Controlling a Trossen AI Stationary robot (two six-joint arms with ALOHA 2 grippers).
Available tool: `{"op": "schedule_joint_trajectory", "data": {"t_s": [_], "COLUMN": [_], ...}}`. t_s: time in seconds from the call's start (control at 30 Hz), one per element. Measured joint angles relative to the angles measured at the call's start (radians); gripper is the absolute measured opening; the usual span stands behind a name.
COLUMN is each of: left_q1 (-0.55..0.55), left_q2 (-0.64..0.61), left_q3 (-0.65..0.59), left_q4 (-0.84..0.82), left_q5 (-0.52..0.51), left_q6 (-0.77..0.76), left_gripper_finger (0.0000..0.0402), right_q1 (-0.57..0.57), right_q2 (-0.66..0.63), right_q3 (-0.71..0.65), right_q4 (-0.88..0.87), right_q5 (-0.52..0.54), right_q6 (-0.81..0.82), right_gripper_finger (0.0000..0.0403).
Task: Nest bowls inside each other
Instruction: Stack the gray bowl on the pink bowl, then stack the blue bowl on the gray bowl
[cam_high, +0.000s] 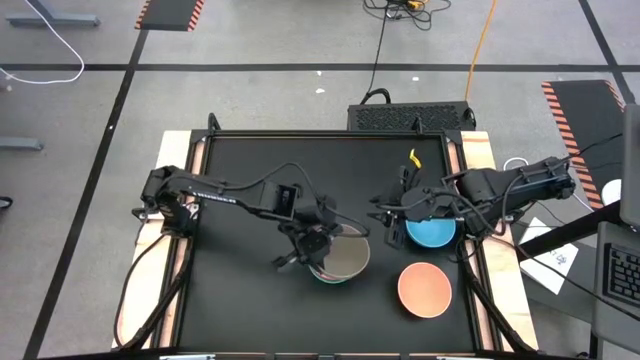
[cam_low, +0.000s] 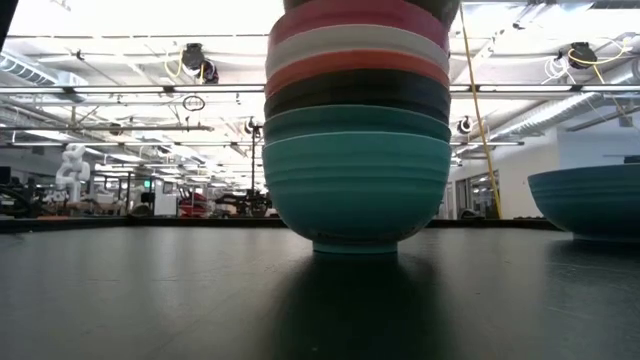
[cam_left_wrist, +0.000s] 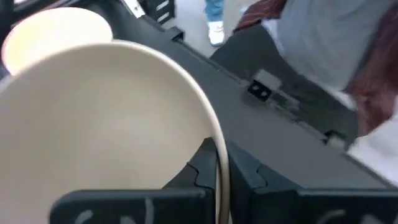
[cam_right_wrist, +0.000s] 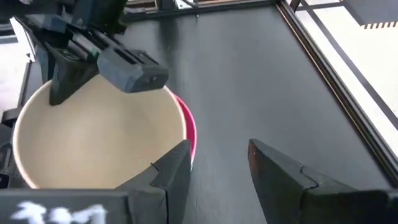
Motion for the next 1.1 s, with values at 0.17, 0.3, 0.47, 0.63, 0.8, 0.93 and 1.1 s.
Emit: {"op": "schedule_joint_trajectory", "data": {"t_s": [0.17, 0.3, 0.47, 0.63, 0.8, 0.93, 1.1], "left_q1": [-0.012, -0.002, 0.007, 0.000, 0.001, 0.001, -0.006], "left_q2": [0.000, 0.000, -0.004, -0.005, -0.012, -0.027, -0.025], "left_q3": [-0.066, -0.135, -0.175, -0.178, -0.183, -0.183, -0.183], "left_q4": [0.108, 0.160, 0.182, 0.183, 0.192, 0.191, 0.194], "left_q5": [-0.054, -0.112, -0.135, -0.159, -0.201, -0.206, -0.206], "left_q6": [-0.041, -0.055, -0.060, -0.069, -0.101, -0.102, -0.113], "left_gripper_finger": [0.0009, 0.0007, 0.0007, 0.0012, 0.0062, 0.0130, 0.0224], "right_q1": [0.000, 0.000, 0.000, 0.000, 0.000, 0.001, 0.003], "right_q2": [-0.001, -0.001, -0.001, -0.001, -0.001, -0.001, -0.001], "right_q3": [-0.027, -0.031, -0.031, -0.031, -0.031, -0.031, -0.031], "right_q4": [0.006, 0.006, 0.006, 0.006, 0.006, 0.006, 0.005], "right_q5": [-0.001, -0.001, -0.002, -0.002, -0.002, -0.002, -0.003], "right_q6": [0.012, 0.029, 0.036, 0.039, 0.054, 0.058, 0.058], "right_gripper_finger": [0.0153, 0.0153, 0.0153, 0.0153, 0.0153, 0.0153, 0.0153]}}
